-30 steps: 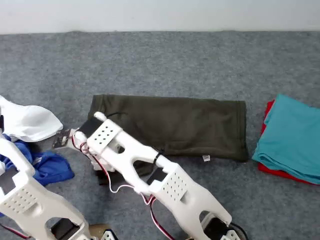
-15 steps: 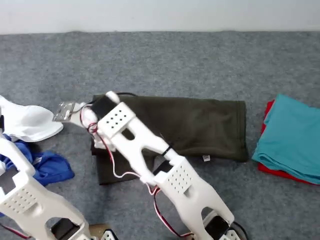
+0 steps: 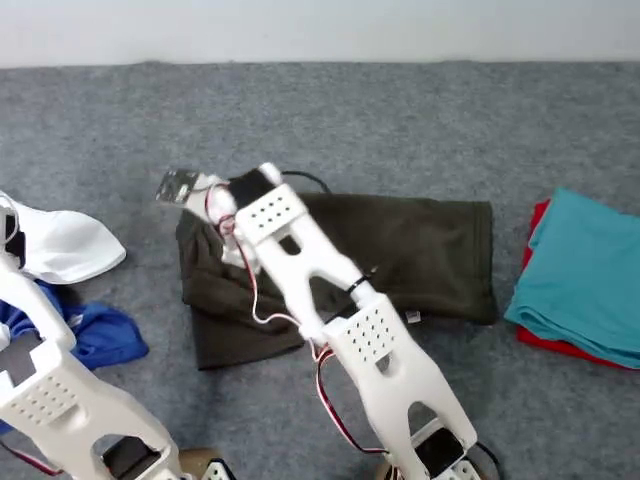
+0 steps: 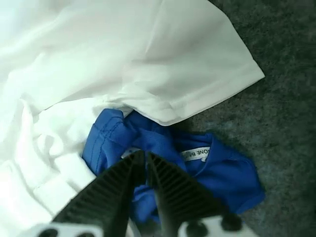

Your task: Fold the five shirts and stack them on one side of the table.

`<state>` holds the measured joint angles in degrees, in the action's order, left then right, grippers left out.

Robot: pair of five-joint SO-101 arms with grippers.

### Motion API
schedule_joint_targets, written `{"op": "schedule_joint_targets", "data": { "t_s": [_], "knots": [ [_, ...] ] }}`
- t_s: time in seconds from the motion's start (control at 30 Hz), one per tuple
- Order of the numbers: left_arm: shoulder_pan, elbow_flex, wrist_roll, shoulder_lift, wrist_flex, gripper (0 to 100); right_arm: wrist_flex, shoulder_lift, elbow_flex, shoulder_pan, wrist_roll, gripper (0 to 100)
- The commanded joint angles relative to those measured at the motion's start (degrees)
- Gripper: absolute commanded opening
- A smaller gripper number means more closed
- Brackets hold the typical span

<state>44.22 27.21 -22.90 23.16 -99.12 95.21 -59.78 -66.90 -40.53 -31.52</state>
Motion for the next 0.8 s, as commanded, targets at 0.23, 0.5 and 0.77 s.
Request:
{"op": "schedule_joint_targets", "data": {
  "t_s": [0.23, 0.5, 0.77],
  "knots": [
    [-0.3, 0.5, -0.1, -3.8, 0.8, 1, 7.9, 9.3, -2.7, -4.3, 2.0, 9.8],
    [-0.4, 0.5, 0.0, -3.5, 0.8, 1, 7.5, 19.6, 18.1, -11.6, 2.2, 4.2],
    [-0.4, 0.3, 0.1, -3.4, 1.9, 1, 3.9, 12.3, 18.5, -13.8, 2.3, 3.9]
  ]
}}
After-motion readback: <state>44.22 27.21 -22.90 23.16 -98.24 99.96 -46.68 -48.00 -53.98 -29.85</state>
